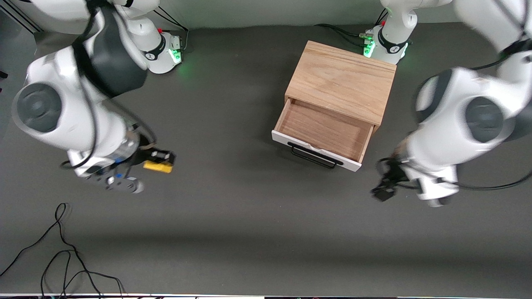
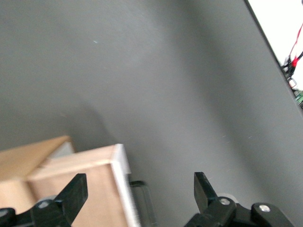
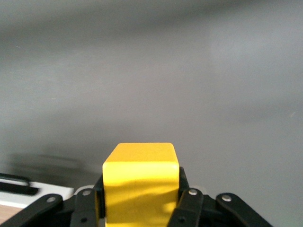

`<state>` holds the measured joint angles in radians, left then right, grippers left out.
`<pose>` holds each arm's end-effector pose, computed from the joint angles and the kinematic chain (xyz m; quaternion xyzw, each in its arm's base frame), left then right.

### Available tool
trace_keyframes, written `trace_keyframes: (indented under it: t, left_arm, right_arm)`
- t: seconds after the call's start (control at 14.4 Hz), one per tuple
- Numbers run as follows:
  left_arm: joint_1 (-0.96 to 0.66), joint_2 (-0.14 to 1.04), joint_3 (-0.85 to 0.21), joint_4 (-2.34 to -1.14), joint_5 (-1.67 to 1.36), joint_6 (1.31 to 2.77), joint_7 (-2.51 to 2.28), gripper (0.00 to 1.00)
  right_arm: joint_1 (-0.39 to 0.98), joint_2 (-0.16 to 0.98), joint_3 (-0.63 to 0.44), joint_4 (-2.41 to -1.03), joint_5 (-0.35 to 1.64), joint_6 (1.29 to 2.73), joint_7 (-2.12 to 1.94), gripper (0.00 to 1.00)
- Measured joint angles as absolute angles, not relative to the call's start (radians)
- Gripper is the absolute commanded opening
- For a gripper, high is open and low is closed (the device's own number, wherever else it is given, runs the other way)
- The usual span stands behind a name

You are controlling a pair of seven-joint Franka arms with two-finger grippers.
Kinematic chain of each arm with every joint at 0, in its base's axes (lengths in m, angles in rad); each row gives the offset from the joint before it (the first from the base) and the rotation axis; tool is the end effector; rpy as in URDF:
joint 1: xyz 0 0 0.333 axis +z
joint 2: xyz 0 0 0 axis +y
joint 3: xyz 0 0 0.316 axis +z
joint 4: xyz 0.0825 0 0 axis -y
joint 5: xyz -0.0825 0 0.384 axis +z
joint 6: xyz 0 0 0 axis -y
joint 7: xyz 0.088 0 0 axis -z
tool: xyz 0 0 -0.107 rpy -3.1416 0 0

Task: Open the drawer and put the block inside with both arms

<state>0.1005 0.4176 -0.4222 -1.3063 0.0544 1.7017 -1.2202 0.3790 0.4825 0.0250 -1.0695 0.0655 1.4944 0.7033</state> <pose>0.6578 -0.1571 0.5214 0.8935 0.4456 -0.0345 0.0450 0.6276 0.2715 0.5529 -0.9877 0.1486 0.0446 0.0177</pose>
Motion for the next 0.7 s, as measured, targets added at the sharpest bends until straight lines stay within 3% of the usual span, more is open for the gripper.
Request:
trace_keyframes:
  t: [0.28, 0.7]
  left_arm:
    - [0.271, 0.327, -0.422, -1.321, 0.001, 1.553, -0.858, 1.0]
    - [0.413, 0.17, -0.422, -1.48, -0.025, 1.53, -0.464, 1.0]
  right_arm:
    - [0.545, 0.483, 0.034, -1.025, 0.07, 1.516, 0.945, 0.25]
    - [0.71, 0.576, 0.044, -1.026, 0.071, 1.651, 1.062, 0.25]
